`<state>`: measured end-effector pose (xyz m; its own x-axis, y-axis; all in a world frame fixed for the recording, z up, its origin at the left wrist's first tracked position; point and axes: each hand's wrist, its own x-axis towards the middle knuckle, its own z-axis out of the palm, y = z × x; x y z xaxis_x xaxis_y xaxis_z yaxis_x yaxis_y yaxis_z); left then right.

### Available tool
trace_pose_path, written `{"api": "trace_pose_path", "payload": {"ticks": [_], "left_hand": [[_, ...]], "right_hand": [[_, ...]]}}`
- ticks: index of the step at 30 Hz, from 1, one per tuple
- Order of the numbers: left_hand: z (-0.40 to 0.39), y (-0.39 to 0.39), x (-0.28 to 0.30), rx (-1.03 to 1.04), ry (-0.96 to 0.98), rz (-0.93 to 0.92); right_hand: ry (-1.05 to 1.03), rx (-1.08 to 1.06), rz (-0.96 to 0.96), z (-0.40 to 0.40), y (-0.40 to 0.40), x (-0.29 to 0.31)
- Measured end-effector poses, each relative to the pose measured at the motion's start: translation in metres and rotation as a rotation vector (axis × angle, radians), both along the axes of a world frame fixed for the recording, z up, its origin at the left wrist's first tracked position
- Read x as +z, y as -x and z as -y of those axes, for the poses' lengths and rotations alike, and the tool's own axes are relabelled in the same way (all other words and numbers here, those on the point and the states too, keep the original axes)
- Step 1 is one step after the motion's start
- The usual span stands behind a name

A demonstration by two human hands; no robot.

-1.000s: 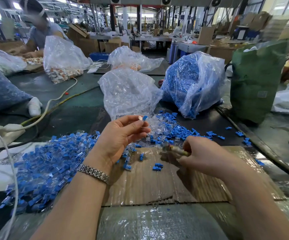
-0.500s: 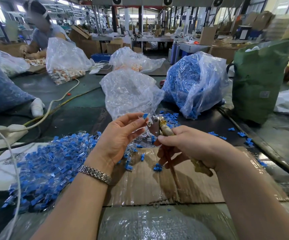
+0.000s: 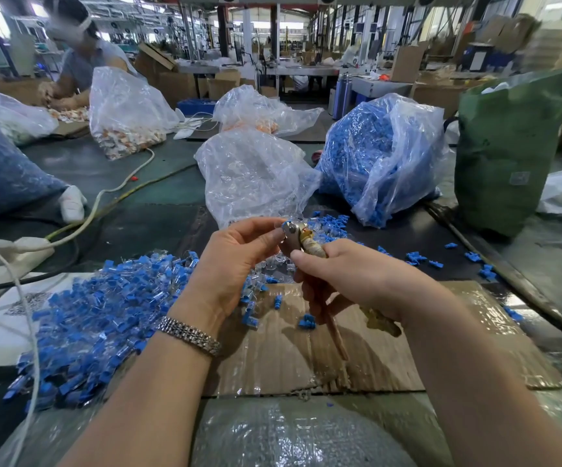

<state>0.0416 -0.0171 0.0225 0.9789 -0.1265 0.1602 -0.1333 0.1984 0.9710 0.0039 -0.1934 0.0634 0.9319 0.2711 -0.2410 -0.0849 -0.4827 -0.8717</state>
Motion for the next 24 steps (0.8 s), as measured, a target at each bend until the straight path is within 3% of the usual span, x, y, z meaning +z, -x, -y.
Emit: {"api": "trace_pose_path", "payload": {"ticks": [11, 14, 16, 19, 24], "left_hand": [[-0.001, 0.001, 0.0, 0.047, -0.16, 0.073], [-0.002, -0.001, -0.002, 0.12, -0.174, 0.102], [-0.007, -0.004, -0.003, 0.216, -0.207, 0.121], [-0.013, -0.005, -0.005, 0.356, -0.491, 0.161], [-0.018, 0.001, 0.003, 0.506, -1.131, 0.201]], "right_hand": [[0.057, -0.034, -0.018, -0.005, -0.003, -0.002], [0.231, -0.069, 0.063, -0.004, -0.004, 0.001], [0.48, -0.121, 0.198, 0.001, -0.004, -0.002], [0.81, -0.216, 0.292, 0.008, 0.004, -0.021], [0.991, -0.253, 0.229, 0.018, 0.014, -0.052]]}}
